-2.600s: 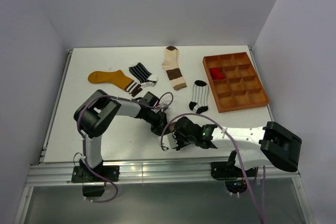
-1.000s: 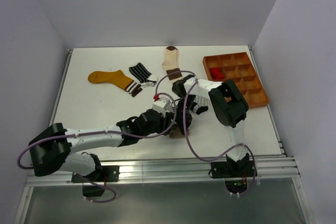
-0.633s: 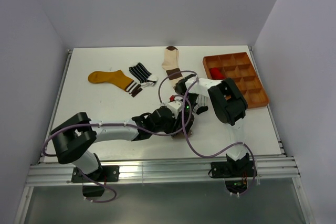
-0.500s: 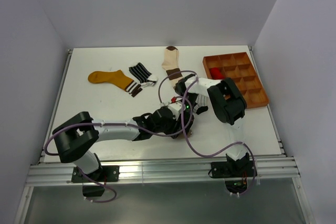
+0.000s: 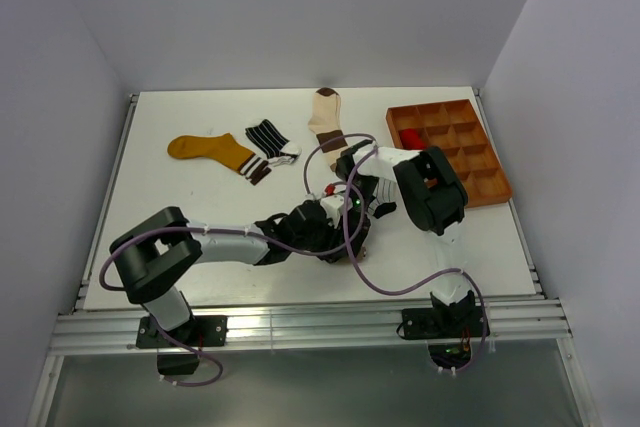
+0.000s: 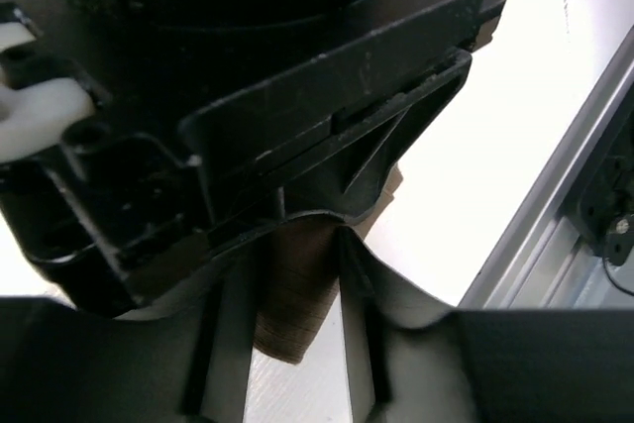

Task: Roll the socks
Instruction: Roll the sock at the center of the board.

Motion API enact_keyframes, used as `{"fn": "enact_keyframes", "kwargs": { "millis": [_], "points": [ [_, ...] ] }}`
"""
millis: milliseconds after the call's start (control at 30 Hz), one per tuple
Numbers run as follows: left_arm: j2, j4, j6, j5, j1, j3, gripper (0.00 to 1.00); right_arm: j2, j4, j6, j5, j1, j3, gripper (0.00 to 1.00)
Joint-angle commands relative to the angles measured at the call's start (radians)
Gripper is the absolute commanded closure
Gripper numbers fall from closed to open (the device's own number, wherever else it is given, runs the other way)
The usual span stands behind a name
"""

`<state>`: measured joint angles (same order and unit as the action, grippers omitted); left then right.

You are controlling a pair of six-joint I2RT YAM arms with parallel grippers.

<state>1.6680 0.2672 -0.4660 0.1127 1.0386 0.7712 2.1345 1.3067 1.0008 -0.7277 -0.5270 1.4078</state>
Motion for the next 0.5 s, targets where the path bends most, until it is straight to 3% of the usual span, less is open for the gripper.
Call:
{"fn": "enact_keyframes", "kwargs": {
  "millis": [0,133,167,267,467],
  "points": [
    [0.038,0.038,-0.029,0.024,-0.009,-0.012,0.64,0.041,-0.113,0.024,0.116,0.002,-0.004,0.84],
    [0.065,0.004,-0.054,0.022,-0.017,0.003,0.88,0.025,-0.132,0.007,0.108,0.004,-0.012,0.80],
    [0.073,-0.026,-0.068,0.010,-0.020,0.010,1.00,0.018,-0.141,0.004,0.105,0.002,-0.016,0.78],
    [0.098,-0.069,-0.083,0.007,-0.035,0.016,1.00,-0.033,-0.190,-0.019,0.100,0.007,-0.044,0.70],
    [0.111,-0.121,-0.094,0.004,-0.049,0.005,1.00,-0.076,-0.184,-0.034,0.044,0.024,-0.027,0.63]
  ]
}}
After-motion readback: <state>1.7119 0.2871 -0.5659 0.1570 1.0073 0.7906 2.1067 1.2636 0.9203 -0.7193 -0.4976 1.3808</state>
